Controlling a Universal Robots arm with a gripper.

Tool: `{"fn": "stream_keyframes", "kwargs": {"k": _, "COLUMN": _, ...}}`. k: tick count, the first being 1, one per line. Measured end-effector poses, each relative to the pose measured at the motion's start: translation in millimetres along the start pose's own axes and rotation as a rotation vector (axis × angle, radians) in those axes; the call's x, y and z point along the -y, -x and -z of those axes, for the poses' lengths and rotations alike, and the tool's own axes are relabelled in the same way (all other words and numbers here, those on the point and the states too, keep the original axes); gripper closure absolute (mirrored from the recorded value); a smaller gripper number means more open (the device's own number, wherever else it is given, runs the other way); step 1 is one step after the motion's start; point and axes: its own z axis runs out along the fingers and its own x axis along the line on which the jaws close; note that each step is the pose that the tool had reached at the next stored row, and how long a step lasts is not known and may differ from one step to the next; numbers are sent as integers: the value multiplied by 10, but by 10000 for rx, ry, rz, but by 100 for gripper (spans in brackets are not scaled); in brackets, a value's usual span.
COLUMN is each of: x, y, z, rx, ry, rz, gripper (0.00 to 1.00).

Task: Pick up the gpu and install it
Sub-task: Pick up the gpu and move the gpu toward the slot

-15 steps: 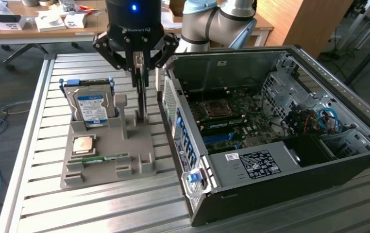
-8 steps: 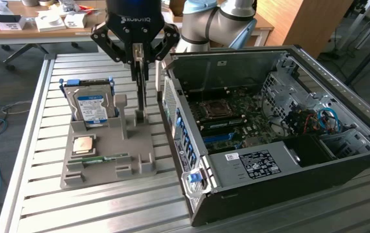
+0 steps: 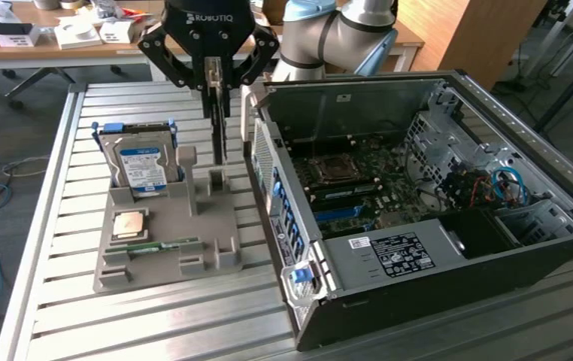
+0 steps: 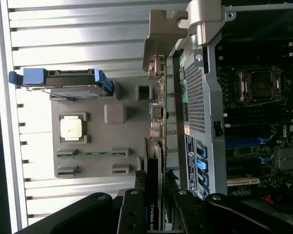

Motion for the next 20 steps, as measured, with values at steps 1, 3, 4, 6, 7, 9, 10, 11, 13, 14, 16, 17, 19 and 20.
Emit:
{"fn": "stream_keyframes", "kwargs": {"k": 1, "x": 0, "y": 0, "z": 0, "rx": -1, "ry": 0, "rz": 0, "gripper": 73}}
{"fn": "stream_keyframes", "kwargs": {"k": 3, "x": 0, "y": 0, "z": 0, "rx": -1, "ry": 0, "rz": 0, "gripper": 73}}
{"fn": "stream_keyframes", "kwargs": {"k": 4, "x": 0, "y": 0, "z": 1, "rx": -1, "ry": 0, "rz": 0, "gripper": 73}}
{"fn": "stream_keyframes", "kwargs": {"k": 6, "x": 0, "y": 0, "z": 1, "rx": -1, "ry": -1, "rz": 0, "gripper": 73}}
{"fn": "stream_keyframes", "kwargs": {"k": 7, "x": 0, "y": 0, "z": 1, "rx": -1, "ry": 0, "rz": 0, "gripper": 73}}
{"fn": "stream_keyframes", "kwargs": {"k": 9, "x": 0, "y": 3, "z": 2, "rx": -2, "ry": -2, "rz": 1, "gripper": 73}}
{"fn": "stream_keyframes", "kwargs": {"k": 10, "x": -1, "y": 9, "z": 2, "rx": -3, "ry": -2, "rz": 2, "gripper": 73}}
{"fn": "stream_keyframes", "kwargs": {"k": 11, "x": -2, "y": 18, "z": 1, "rx": -2, "ry": -1, "rz": 2, "gripper": 73}}
{"fn": "stream_keyframes", "kwargs": {"k": 13, "x": -4, "y": 44, "z": 0, "rx": -2, "ry": 1, "rz": 1, "gripper": 73}}
{"fn": "stream_keyframes", "kwargs": {"k": 14, "x": -5, "y": 60, "z": -1, "rx": -1, "ry": 4, "rz": 0, "gripper": 73}}
{"fn": "stream_keyframes", "kwargs": {"k": 16, "x": -9, "y": 96, "z": -2, "rx": -2, "ry": 11, "rz": 0, "gripper": 73}}
{"fn": "stream_keyframes", "kwargs": {"k": 17, "x": -11, "y": 116, "z": -2, "rx": -3, "ry": 16, "rz": 0, "gripper": 73}}
{"fn": "stream_keyframes", "kwargs": {"k": 19, "x": -15, "y": 157, "z": -4, "rx": -3, "ry": 28, "rz": -1, "gripper": 73}}
{"fn": "stream_keyframes", "kwargs": {"k": 20, "x": -17, "y": 180, "z": -4, "rx": -4, "ry": 33, "rz": -1, "gripper": 73}}
